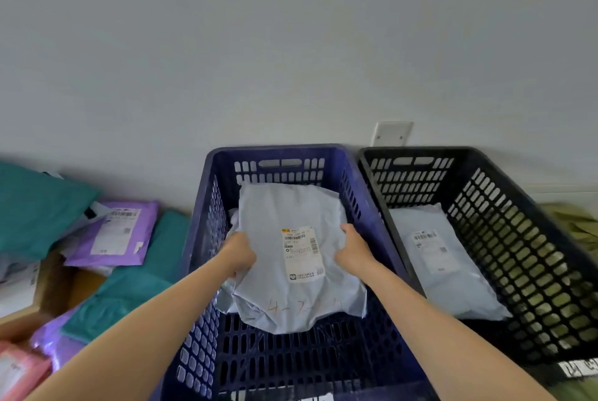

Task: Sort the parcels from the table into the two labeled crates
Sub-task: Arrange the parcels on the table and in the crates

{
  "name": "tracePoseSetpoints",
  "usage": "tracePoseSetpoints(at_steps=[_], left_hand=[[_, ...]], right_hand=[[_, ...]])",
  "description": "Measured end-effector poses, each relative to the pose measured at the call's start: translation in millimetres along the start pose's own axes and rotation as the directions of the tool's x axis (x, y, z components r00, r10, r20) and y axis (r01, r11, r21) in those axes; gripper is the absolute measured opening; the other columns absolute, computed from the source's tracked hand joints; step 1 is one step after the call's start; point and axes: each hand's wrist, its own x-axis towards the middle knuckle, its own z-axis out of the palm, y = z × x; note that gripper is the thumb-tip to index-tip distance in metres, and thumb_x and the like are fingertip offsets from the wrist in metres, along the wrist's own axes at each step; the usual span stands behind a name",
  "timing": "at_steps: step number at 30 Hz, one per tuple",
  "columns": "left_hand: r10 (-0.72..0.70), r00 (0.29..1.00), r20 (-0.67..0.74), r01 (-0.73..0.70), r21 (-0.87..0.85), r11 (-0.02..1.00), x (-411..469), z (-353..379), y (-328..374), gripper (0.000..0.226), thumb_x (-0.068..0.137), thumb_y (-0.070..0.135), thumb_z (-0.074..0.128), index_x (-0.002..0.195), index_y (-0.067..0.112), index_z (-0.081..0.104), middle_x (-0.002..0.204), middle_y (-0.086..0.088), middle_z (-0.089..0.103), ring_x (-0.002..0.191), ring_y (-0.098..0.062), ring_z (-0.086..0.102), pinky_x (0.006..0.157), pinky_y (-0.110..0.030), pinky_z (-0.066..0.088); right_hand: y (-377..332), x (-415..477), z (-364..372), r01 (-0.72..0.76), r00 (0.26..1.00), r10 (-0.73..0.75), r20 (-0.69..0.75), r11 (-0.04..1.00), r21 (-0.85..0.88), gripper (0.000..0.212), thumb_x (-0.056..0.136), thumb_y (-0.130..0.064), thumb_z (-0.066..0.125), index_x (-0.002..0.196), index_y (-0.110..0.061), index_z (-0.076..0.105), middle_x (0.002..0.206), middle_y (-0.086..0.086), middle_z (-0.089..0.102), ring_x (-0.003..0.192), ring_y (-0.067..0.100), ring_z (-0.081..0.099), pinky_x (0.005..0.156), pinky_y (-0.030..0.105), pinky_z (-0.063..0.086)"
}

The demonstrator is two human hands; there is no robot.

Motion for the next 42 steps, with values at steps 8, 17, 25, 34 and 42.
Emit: tracePoseSetpoints(at_steps=[8,17,25,34,42], left_hand=[[-0.006,1.000,-0.004,0.007,0.200,0.980,33,41,-6,0.051,0.093,0.007,0.046,0.138,-0.003,0.024,0.119,-0.017,0.057,0.107,-0.034,0.059,0.075,-0.034,0.046],[0.034,0.984,-0.175,0.023,0.311,0.950,42,68,-5,0.081,0.100,0.029,0.039,0.148,0.003,-0.020,0.156,-0.020,-0.026,0.146,-0.037,-0.013,0.119,-0.051,0.009],[0.297,0.947,-0.119,-0.208,0.476,0.855,79,91,-13,0.064,0.090,0.070,0.004,0.138,0.047,-0.030,0.146,-0.001,-0.046,0.134,-0.029,-0.040,0.105,-0.057,-0.025],[0.265,0.962,-0.072,-0.187,0.534,0.825,99,100,-21,0.069,0.084,0.076,-0.001,0.139,0.049,-0.032,0.148,-0.002,-0.043,0.136,-0.030,-0.036,0.109,-0.060,-0.020],[0.254,0.967,-0.029,-0.200,0.531,0.823,95,98,-26,0.069,0.087,0.074,0.003,0.141,0.047,-0.031,0.150,-0.003,-0.040,0.138,-0.029,-0.032,0.114,-0.059,-0.011]], right_hand=[[8,33,38,-0.091,0.996,0.092,-0.001,0.984,-0.154,0.070,0.089,0.001,0.052,0.149,-0.005,0.017,0.145,0.019,0.032,0.129,0.034,0.041,0.101,0.035,0.039],[14,50,65,0.078,0.992,-0.118,-0.046,0.855,-0.513,0.078,0.099,-0.021,0.048,0.154,-0.008,-0.005,0.158,0.016,-0.024,0.148,0.032,-0.015,0.122,0.041,0.000],[25,92,82,0.228,0.968,-0.243,0.071,0.717,-0.658,0.070,0.097,-0.062,0.020,0.149,-0.036,-0.020,0.153,0.005,-0.037,0.143,0.032,-0.028,0.116,0.048,-0.015],[44,113,97,0.253,0.964,-0.247,0.100,0.732,-0.633,0.070,0.090,-0.070,0.004,0.139,-0.044,-0.037,0.151,0.003,-0.041,0.142,0.032,-0.028,0.118,0.049,-0.012],[45,112,98,0.271,0.960,-0.256,0.116,0.736,-0.620,0.070,0.091,-0.070,0.009,0.144,-0.043,-0.029,0.155,0.003,-0.033,0.144,0.031,-0.026,0.118,0.049,-0.011]])
